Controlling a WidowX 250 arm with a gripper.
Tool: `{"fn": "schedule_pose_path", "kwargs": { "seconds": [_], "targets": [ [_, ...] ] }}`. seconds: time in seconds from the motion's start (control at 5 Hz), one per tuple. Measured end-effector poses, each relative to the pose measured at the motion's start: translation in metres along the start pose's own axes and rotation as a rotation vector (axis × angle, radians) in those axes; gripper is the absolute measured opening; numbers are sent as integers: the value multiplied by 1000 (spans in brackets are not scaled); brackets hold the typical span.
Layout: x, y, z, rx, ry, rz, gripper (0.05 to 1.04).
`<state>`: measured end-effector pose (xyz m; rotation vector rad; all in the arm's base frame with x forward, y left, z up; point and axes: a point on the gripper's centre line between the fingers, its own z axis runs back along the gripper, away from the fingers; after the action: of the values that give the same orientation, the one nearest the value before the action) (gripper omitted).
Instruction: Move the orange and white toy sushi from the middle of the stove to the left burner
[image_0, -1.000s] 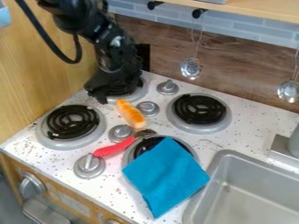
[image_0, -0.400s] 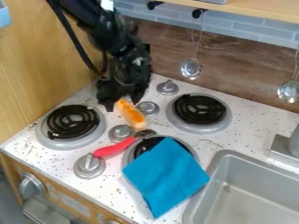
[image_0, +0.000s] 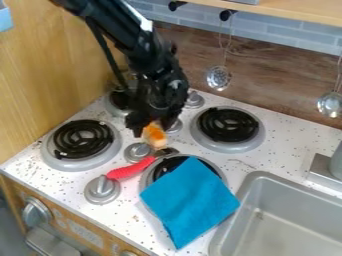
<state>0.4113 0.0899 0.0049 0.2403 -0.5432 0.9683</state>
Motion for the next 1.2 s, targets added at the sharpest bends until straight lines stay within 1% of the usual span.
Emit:
{"fn": "schedule_pose_path", "kwargs": {
  "seconds": [0.2,0.4,0.6,0.8,1.2],
  "targets": [
    [-1,-6,-13,28,-1,5,1010],
    [-1,-18,-14,36,-16,-2,967],
    [1,-20,-16,61,-7,4,870],
    [-1,-22,-15,62,13,11,854],
    [-1,-22,-15,60,34,23,854]
  ]
}}
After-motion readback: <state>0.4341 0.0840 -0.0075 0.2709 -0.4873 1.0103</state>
